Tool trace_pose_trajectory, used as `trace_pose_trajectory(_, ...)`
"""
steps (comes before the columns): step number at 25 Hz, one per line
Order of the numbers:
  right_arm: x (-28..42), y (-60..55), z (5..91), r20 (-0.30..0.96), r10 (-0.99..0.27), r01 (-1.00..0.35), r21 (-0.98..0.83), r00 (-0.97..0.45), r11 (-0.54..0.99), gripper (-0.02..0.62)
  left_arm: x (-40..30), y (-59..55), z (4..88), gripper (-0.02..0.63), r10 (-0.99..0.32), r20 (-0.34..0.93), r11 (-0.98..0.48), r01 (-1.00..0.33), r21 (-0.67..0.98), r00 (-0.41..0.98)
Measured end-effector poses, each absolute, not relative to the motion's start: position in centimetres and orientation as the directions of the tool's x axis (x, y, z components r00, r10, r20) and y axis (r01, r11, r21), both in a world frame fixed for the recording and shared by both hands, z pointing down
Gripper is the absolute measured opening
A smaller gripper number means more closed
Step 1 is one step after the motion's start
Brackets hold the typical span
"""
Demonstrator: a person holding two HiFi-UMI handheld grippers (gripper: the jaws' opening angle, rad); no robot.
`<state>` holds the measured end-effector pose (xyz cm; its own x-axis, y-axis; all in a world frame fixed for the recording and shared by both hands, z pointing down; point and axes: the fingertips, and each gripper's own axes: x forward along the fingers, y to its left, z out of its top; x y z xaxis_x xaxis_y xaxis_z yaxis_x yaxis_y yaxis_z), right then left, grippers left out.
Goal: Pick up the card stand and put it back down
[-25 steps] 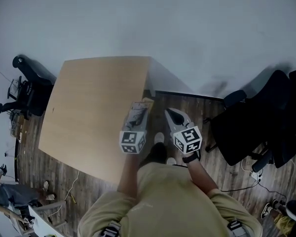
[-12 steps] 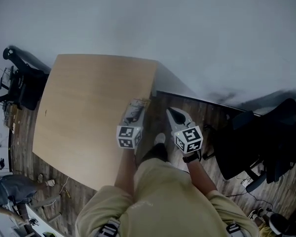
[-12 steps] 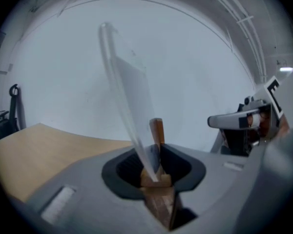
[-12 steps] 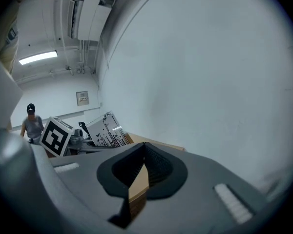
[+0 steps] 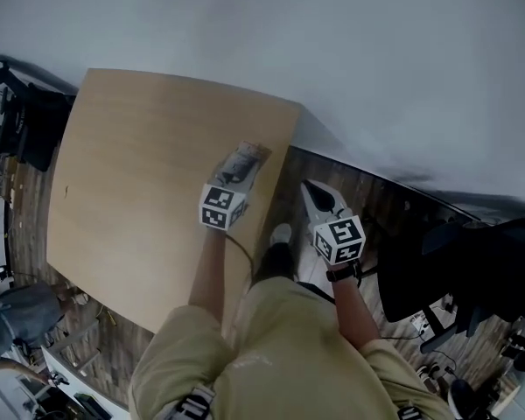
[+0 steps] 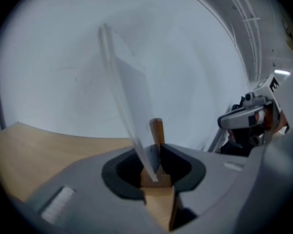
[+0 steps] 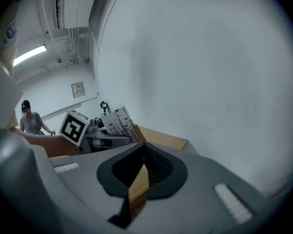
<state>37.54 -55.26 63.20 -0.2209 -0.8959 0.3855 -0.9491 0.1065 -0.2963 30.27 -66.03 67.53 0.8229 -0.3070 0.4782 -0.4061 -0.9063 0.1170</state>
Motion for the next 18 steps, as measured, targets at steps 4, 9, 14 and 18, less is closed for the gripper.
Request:
trace_pose_trajectory(4,37.5,-56.9,66.3,0.437,-0.868,-0.946,-0.31,-0.234,0.099,0.003,32.0,-68.3,72.2,0.098,-0.215,0.526,-0.941,-0.318,0.113,0.823)
trace_pose_trajectory(9,36.5,-57.2,69.4,0.491,-0.831,-0.94,-0.326,-0.262,0.104,0.003,33.8,-69.2,76.7,0.098,-0.126,0.55,-0.968,-0.223,0.113,0.826)
trace_pose_trajectory(14,35.8,-57.3,71.3,0.521,-0.805,-0.935,-0.338,-0.284,0.111,0.003,34.5,-69.0,79.3,0.1,-0.079,0.584,-0.988,-0.142,0.064,0.808)
trace_pose_trajectory(18,35.8,-57.5,71.6,0.52,-0.805,-0.935,-0.334,-0.287,0.118,0.003,34.4,-68.9,80.1,0.104,-0.063,0.588,-0.993,-0.111,0.047,0.807)
